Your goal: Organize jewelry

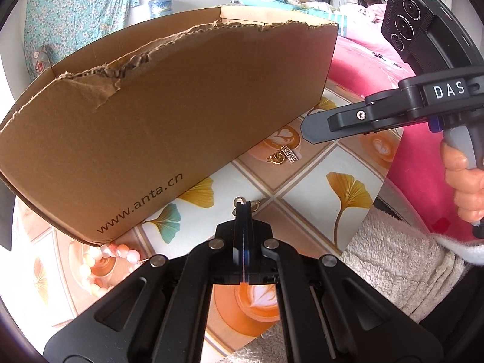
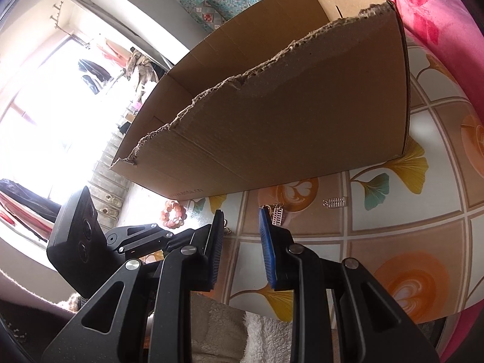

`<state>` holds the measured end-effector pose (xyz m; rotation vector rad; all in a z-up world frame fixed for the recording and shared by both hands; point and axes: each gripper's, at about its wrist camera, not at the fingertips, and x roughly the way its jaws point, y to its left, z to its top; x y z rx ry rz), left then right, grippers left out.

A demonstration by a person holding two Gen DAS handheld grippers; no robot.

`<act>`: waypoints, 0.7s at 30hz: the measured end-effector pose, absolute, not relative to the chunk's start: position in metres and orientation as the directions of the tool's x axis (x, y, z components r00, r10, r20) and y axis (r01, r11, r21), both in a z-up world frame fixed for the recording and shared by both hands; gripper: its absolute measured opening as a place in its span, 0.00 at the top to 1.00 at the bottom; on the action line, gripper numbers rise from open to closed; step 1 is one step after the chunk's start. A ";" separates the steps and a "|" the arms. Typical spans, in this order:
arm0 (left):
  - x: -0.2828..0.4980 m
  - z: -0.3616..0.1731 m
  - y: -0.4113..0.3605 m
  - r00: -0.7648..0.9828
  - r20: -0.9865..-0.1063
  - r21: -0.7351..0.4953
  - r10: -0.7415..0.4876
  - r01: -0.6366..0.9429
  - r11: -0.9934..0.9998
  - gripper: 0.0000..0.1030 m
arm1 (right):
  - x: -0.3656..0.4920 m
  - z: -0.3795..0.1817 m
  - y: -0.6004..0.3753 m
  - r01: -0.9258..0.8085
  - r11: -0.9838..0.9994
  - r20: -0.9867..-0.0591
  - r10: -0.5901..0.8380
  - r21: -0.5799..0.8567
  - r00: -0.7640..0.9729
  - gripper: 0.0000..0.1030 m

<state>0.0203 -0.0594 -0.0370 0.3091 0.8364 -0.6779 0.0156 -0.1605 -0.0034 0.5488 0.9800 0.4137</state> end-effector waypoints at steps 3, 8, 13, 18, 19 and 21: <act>0.022 -0.033 -0.058 0.477 -0.768 -0.025 -0.427 0.643 0.765 0.99 | 0.014 -0.004 -0.163 -0.080 0.790 -0.661 0.559 0.607 0.500 0.76; 0.032 -0.030 -0.058 0.447 -0.781 -0.100 -0.435 0.599 0.794 0.89 | 0.014 -0.007 -0.165 -0.075 0.784 -0.657 0.564 0.616 0.500 0.76; 0.036 -0.032 -0.063 0.425 -0.811 -0.128 -0.403 0.542 0.831 0.85 | 0.013 -0.008 -0.167 -0.074 0.781 -0.654 0.567 0.620 0.501 0.76; 0.031 -0.028 -0.066 0.423 -0.815 -0.144 -0.397 0.516 0.844 0.76 | 0.014 -0.011 -0.171 -0.066 0.775 -0.650 0.570 0.629 0.502 0.76; 0.032 -0.029 -0.066 0.418 -0.820 -0.146 -0.392 0.510 0.848 0.75 | 0.014 -0.012 -0.171 -0.066 0.773 -0.649 0.572 0.630 0.502 0.76; 0.033 -0.031 -0.066 0.411 -0.825 -0.155 -0.388 0.495 0.855 0.75 | 0.014 -0.013 -0.171 -0.066 0.771 -0.648 0.576 0.634 0.499 0.76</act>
